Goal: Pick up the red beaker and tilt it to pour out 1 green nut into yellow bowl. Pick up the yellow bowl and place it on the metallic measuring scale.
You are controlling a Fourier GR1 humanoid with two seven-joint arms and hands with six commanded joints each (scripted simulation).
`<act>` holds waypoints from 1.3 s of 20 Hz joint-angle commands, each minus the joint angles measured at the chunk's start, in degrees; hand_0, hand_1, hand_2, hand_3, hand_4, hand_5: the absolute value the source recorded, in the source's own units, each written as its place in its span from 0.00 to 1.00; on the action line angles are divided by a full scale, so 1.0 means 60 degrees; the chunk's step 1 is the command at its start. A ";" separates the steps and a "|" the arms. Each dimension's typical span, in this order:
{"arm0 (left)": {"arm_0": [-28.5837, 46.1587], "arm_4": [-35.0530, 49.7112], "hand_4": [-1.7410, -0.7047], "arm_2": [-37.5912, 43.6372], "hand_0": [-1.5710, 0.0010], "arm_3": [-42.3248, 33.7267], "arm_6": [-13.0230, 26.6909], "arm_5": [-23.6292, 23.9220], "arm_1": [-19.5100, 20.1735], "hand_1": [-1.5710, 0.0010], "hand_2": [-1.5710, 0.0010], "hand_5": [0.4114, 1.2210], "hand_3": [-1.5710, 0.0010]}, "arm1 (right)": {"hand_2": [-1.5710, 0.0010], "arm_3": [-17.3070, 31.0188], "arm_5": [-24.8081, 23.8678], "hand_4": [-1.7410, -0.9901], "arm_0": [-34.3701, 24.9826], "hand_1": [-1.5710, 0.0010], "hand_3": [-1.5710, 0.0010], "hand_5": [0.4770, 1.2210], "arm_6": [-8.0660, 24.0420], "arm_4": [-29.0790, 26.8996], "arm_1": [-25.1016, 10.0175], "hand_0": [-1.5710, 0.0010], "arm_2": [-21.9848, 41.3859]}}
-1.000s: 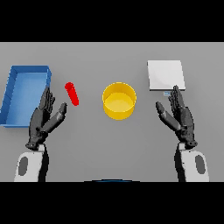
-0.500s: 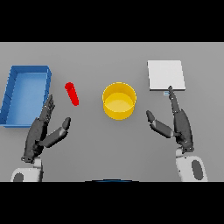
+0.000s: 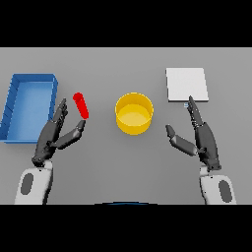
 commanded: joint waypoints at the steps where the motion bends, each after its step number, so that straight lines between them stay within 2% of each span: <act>1: -0.0278 -0.0111 0.54 0.0093 1.00 0.0498 -0.0069 0.0054 0.0046 1.00 1.00 0.29 1.00 | 1.00 0.0099 -0.0011 0.70 -0.0024 1.00 1.00 0.20 0.0065 0.0023 0.0054 1.00 0.0026; 6: -0.1696 -0.0124 0.54 0.0405 1.00 0.2131 -0.0501 0.0025 0.0055 1.00 1.00 0.28 1.00 | 1.00 0.0162 -0.0014 0.68 0.0036 1.00 1.00 0.20 -0.0087 -0.0022 0.0050 1.00 -0.0034; 9: -0.2195 -0.0182 0.52 0.0455 1.00 0.2801 -0.0838 -0.0061 0.0076 1.00 1.00 0.30 1.00 | 1.00 0.0066 0.0016 0.69 0.0029 1.00 1.00 0.20 -0.0001 -0.0079 -0.0009 1.00 -0.0085; 13: -0.2888 -0.0520 0.52 0.0450 1.00 0.3523 -0.0677 0.0249 -0.0017 1.00 1.00 0.31 1.00 | 1.00 -0.0013 0.0026 0.68 0.0069 1.00 1.00 0.21 0.0057 -0.0172 0.0018 1.00 -0.0121; 17: -0.3533 -0.0657 0.52 0.0603 1.00 0.4410 -0.0811 0.0559 -0.0168 1.00 1.00 0.32 1.00 | 1.00 -0.0079 -0.0007 0.67 0.0063 1.00 1.00 0.22 0.0213 -0.0079 0.0061 1.00 -0.0044; 20: -0.3848 -0.0452 0.48 0.0913 1.00 0.5055 -0.1422 0.0610 -0.0224 1.00 1.00 0.35 1.00 | 1.00 -0.0045 -0.0043 0.66 0.0215 1.00 1.00 0.22 0.0013 -0.0115 0.0042 1.00 -0.0120; 23: -0.4159 -0.0087 0.42 0.1293 1.00 0.5768 -0.2071 0.0638 -0.0474 1.00 1.00 0.38 1.00 | 1.00 -0.0166 -0.0091 0.66 0.0160 1.00 1.00 0.23 0.0159 -0.0122 0.0008 1.00 -0.0162; 24: -0.4152 -0.0059 0.40 0.1335 1.00 0.5916 -0.2264 0.0680 -0.0557 0.99 0.97 0.40 0.98 | 1.00 -0.0118 -0.0002 0.66 0.0237 1.00 1.00 0.22 0.0089 -0.0173 -0.0022 1.00 -0.0159; 26: -0.4428 0.0042 0.33 0.1533 0.87 0.6272 -0.2524 0.0790 -0.0621 0.85 0.82 0.46 0.84 | 1.00 -0.0242 -0.0022 0.67 0.0191 1.00 1.00 0.23 0.0165 -0.0159 -0.0025 1.00 -0.0144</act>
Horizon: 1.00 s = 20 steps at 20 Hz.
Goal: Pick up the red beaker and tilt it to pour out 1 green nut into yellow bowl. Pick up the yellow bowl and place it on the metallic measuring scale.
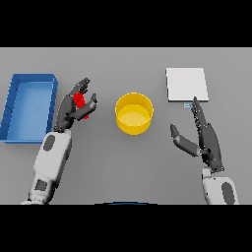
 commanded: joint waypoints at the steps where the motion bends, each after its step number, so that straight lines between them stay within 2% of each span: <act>1: -0.0027 -0.0041 0.32 0.0045 0.76 0.0177 -0.0167 0.0171 -0.0080 0.74 0.71 0.57 0.67 | 1.00 0.0070 -0.0040 0.67 0.0002 1.00 1.00 0.23 0.0012 0.0080 0.0008 1.00 0.0020; 3: -0.0269 -0.0438 0.21 -0.0028 0.52 0.0344 0.0112 0.0729 -0.0134 0.50 0.46 0.73 0.44 | 1.00 -0.0041 0.0013 0.67 0.0038 1.00 1.00 0.23 -0.0039 -0.0040 0.0029 1.00 0.0005; 5: -0.0307 -0.0843 0.15 -0.0273 0.33 0.0359 -0.0067 0.0986 -0.0169 0.32 0.30 0.82 0.33 | 1.00 0.0072 0.0018 0.67 0.0133 1.00 1.00 0.23 -0.0027 -0.0012 -0.0020 1.00 -0.0031; 7: -0.0266 -0.0805 0.10 -0.0324 0.21 0.0368 -0.0295 0.0873 -0.0177 0.21 0.19 0.89 0.27 | 1.00 0.0170 -0.0034 0.66 -0.0003 1.00 1.00 0.23 -0.0044 0.0005 0.0019 1.00 -0.0047; 8: -0.0250 -0.0784 0.14 -0.0330 0.17 0.0311 -0.0147 0.0845 -0.0150 0.16 0.15 0.91 0.21 | 1.00 0.0079 0.0034 0.65 -0.0036 1.00 1.00 0.23 -0.0018 -0.0096 0.0030 1.00 -0.0041; 10: -0.0159 -0.0834 0.19 -0.0388 0.11 0.0228 -0.0206 0.0843 -0.0142 0.11 0.10 0.94 0.14 | 1.00 0.0213 0.0041 0.65 -0.0137 1.00 1.00 0.22 -0.0005 -0.0145 0.0073 1.00 -0.0063; 15: -0.0096 0.0245 0.06 -0.0023 0.04 -0.0566 -0.0240 0.0023 -0.0191 0.03 0.03 0.91 0.04 | 1.00 0.0110 0.0055 0.67 -0.0020 1.00 1.00 0.22 -0.0031 -0.0019 -0.0056 1.00 -0.0033; 20: -0.0210 0.0308 0.02 -0.0310 0.01 -0.1529 0.0326 -0.0260 0.0235 0.01 0.01 0.89 0.01 | 1.00 0.0226 -0.0016 0.69 -0.0088 1.00 1.00 0.23 -0.0239 0.0107 -0.0013 1.00 0.0012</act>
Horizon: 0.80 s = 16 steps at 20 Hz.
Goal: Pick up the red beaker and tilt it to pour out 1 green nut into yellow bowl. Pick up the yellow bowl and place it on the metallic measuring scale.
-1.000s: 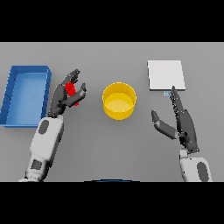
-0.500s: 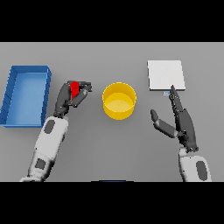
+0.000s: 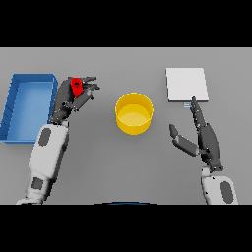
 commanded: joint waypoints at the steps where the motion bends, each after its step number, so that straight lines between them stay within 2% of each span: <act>1: -0.0062 -0.0093 0.02 -0.0084 0.01 -0.0015 0.0180 -0.0020 0.0107 0.01 0.01 0.89 0.01 | 1.00 -0.0027 -0.0066 0.69 0.0005 1.00 1.00 0.24 -0.0023 0.0090 -0.0012 1.00 0.0010; 4: -0.0458 -0.0320 0.02 -0.0243 0.01 0.0242 0.0470 -0.0041 0.0343 0.01 0.01 0.89 0.01 | 1.00 -0.0010 -0.0157 0.69 0.0055 1.00 1.00 0.25 -0.0267 0.0302 -0.0042 1.00 0.0075; 7: -0.0886 -0.0700 0.01 -0.0506 0.01 0.0438 0.0603 -0.0011 0.0614 0.01 0.01 0.90 0.01 | 1.00 0.0095 -0.0192 0.70 0.0001 1.00 1.00 0.25 -0.0273 0.0326 -0.0071 1.00 0.0025; 13: -0.1600 -0.2497 0.00 -0.2165 0.00 0.0527 0.1276 -0.0435 0.1644 0.00 0.00 0.88 0.00 | 1.00 -0.0230 -0.0165 0.74 0.0094 1.00 1.00 0.25 0.0020 0.0327 -0.0070 1.00 0.0079; 16: -0.2178 -0.3378 0.00 -0.3114 0.00 0.0497 0.1809 -0.0688 0.1785 0.00 0.00 0.89 0.00 | 1.00 -0.0159 -0.0075 0.75 -0.0023 1.00 1.00 0.26 0.0302 0.0300 -0.0090 1.00 0.0083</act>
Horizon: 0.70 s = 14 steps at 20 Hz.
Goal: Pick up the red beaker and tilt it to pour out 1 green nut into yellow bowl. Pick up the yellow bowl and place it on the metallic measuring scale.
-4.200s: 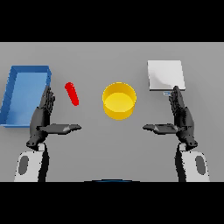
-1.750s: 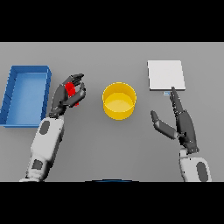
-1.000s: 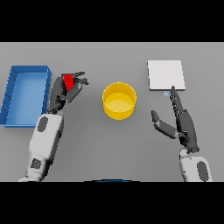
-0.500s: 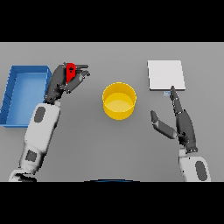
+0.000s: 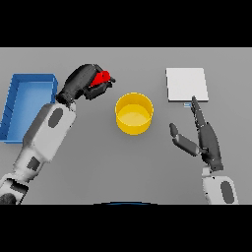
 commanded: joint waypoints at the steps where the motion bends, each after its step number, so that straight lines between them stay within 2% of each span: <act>1: -0.0188 -0.0295 0.00 -0.0249 0.00 0.0112 0.0050 -0.0067 0.0115 0.00 0.00 0.90 0.00 | 1.00 0.0057 0.0015 0.75 -0.0025 1.00 1.00 0.26 -0.0050 -0.0033 -0.0014 1.00 -0.0030; 7: -0.1263 -0.2338 0.00 -0.2253 0.00 0.0625 0.0736 -0.0784 0.0483 0.00 0.00 0.97 0.00 | 1.00 -0.0095 0.0059 0.74 0.0196 1.00 1.00 0.27 -0.0196 -0.0111 0.0137 1.00 0.0064; 8: -0.1472 -0.2598 0.05 -0.2578 0.00 0.0716 0.0756 -0.1085 0.0524 0.00 0.00 0.98 0.00 | 1.00 -0.0077 0.0059 0.73 0.0196 1.00 1.00 0.27 -0.0138 -0.0123 0.0140 1.00 0.0050; 9: -0.1735 -0.2931 0.04 -0.2823 0.00 0.0946 0.0826 -0.1170 0.0499 0.00 0.00 0.98 0.05 | 1.00 0.0031 0.0072 0.73 0.0113 1.00 1.00 0.27 0.0006 -0.0194 0.0149 1.00 -0.0008; 11: -0.2150 -0.3523 0.03 -0.3354 0.00 0.1140 0.0496 -0.1560 0.0632 0.00 0.00 0.99 0.12 | 1.00 -0.0077 0.0116 0.73 0.0172 1.00 1.00 0.26 0.0012 -0.0338 0.0175 1.00 -0.0042; 14: -0.2773 -0.4208 0.02 -0.3999 0.00 0.1480 0.0208 -0.2174 0.0608 0.00 0.00 0.99 0.15 | 1.00 0.0011 0.0128 0.72 0.0192 1.00 1.00 0.23 0.0076 -0.0467 0.0321 1.00 -0.0047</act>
